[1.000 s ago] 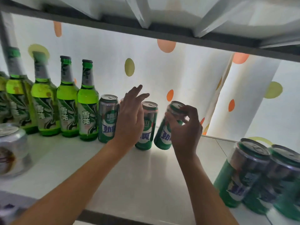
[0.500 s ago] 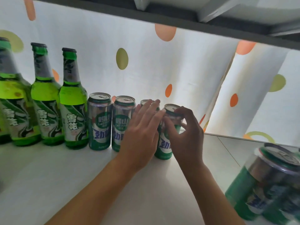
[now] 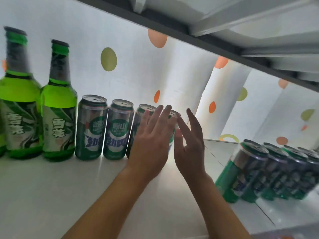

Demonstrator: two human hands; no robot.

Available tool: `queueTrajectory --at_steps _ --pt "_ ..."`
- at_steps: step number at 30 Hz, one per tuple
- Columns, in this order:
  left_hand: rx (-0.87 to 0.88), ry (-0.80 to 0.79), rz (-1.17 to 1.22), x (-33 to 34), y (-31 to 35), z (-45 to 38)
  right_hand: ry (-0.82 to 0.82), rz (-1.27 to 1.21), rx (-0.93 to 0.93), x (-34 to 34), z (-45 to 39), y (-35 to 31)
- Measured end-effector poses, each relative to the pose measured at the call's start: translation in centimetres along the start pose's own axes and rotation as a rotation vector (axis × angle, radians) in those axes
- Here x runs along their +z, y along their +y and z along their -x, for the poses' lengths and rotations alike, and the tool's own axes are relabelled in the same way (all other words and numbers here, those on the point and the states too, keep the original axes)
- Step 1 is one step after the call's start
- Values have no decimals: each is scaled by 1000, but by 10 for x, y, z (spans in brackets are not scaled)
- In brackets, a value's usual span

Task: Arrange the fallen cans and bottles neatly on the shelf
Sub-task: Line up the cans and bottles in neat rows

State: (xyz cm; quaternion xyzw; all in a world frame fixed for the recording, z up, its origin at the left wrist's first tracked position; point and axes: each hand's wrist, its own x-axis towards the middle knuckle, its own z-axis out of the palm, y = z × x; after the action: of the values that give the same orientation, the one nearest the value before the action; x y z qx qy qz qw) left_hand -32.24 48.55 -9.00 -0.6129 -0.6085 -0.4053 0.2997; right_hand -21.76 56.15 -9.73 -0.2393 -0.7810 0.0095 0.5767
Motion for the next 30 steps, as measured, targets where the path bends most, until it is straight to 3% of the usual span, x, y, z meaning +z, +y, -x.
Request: queueTrajectory --at_steps 9,14,21,26,30 --pt "34 -9 63 -14 45 25 133 34 13 -70 49 -25" --pt "91 -104 67 -11 98 23 176 31 15 -143 47 -7" --pt "177 -36 234 -8 198 -21 224 147 112 -234 49 49" --pt "229 -223 374 11 268 -47 225 282 270 -289 49 111" --pt "227 -401 397 49 313 -56 71 290 398 -332 43 169"
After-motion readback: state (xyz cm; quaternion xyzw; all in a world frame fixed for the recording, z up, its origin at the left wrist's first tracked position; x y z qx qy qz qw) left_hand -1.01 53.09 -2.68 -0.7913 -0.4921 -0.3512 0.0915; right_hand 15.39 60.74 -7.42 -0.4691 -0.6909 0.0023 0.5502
